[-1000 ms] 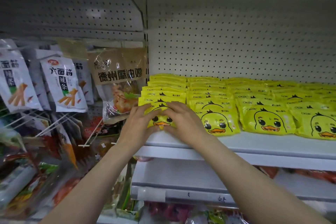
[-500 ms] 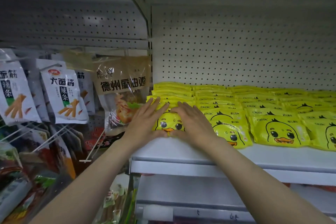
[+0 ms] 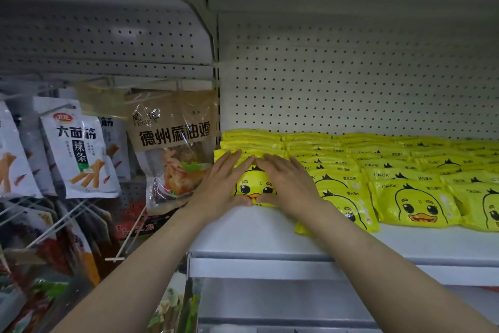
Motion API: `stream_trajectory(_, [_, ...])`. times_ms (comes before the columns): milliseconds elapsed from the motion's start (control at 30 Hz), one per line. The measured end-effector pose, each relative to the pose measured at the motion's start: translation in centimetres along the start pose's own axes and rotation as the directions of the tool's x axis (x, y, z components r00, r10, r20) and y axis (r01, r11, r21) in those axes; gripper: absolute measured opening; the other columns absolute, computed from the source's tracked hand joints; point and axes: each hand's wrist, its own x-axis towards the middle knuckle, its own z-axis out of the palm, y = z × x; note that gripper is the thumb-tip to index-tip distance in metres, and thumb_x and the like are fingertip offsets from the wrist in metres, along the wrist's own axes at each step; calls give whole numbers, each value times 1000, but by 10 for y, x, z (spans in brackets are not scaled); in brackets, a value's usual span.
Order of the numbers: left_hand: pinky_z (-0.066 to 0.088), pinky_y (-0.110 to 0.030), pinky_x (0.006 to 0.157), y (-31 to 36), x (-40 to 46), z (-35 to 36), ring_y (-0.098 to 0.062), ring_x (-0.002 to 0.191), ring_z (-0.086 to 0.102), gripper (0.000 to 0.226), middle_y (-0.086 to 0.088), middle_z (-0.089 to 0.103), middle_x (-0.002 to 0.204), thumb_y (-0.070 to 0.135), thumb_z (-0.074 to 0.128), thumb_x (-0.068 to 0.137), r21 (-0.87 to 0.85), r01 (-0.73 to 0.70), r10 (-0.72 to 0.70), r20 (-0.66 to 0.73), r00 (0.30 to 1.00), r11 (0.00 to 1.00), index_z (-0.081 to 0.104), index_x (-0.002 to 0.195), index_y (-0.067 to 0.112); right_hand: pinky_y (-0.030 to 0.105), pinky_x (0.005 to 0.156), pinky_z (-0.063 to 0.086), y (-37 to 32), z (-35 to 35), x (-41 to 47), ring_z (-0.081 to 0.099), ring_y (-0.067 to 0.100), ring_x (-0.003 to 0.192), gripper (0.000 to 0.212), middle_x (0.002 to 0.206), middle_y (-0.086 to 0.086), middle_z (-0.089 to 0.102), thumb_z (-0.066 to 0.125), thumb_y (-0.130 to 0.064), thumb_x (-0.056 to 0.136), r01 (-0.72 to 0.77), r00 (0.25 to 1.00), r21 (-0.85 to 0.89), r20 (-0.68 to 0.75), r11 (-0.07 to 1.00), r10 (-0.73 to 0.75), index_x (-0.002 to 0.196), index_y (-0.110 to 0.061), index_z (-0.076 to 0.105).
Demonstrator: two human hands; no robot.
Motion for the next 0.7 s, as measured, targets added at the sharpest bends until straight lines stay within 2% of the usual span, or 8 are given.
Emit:
stream_trajectory(233, [22, -51, 115, 6, -9, -3, -21, 148, -4, 101, -1, 3, 161, 64, 62, 77, 80, 22, -20, -18, 1000, 997, 0, 152, 39, 40, 122, 10, 1, -5, -3, 12, 19, 151, 97, 164, 1, 14, 73, -51, 80, 20, 998, 77, 56, 997, -24, 155, -33, 15])
stream_trajectory(367, [15, -48, 118, 11, -22, -2, -25, 148, 2, 98, -6, 10, 161, 73, 51, 78, 163, 32, -15, -101, 995, 986, 9, 154, 30, 37, 121, 11, 2, -2, -11, 13, 19, 151, 91, 164, 0, 16, 73, -41, 83, 60, 998, 79, 21, 995, -62, 155, -32, 19])
stream_trajectory(533, [25, -50, 114, 14, -17, -4, -23, 147, 2, 93, -5, 12, 160, 52, 66, 81, 46, 75, -71, -85, 994, 996, 14, 154, 28, 36, 119, 19, 0, 1, -3, 21, 19, 149, 87, 161, -2, 25, 77, -42, 79, 44, 998, 102, -41, 994, -40, 152, -34, 29])
stream_trajectory(633, [18, -45, 118, 14, -16, -6, -23, 147, 2, 102, -6, 8, 160, 50, 71, 77, -18, 102, -103, -92, 990, 995, 8, 154, 26, 36, 118, 20, 1, 2, -4, 23, 19, 148, 88, 161, -2, 26, 77, -43, 78, 30, 998, 103, -52, 994, -25, 151, -34, 30])
stream_trajectory(700, [12, -42, 119, 14, -18, -4, -26, 148, 0, 118, -10, 2, 161, 53, 76, 71, -123, 204, -217, -97, 971, 971, -2, 154, 23, 36, 118, 20, 1, 3, -6, 22, 20, 148, 90, 161, -1, 26, 78, -43, 78, 33, 998, 107, -56, 994, -27, 152, -34, 28])
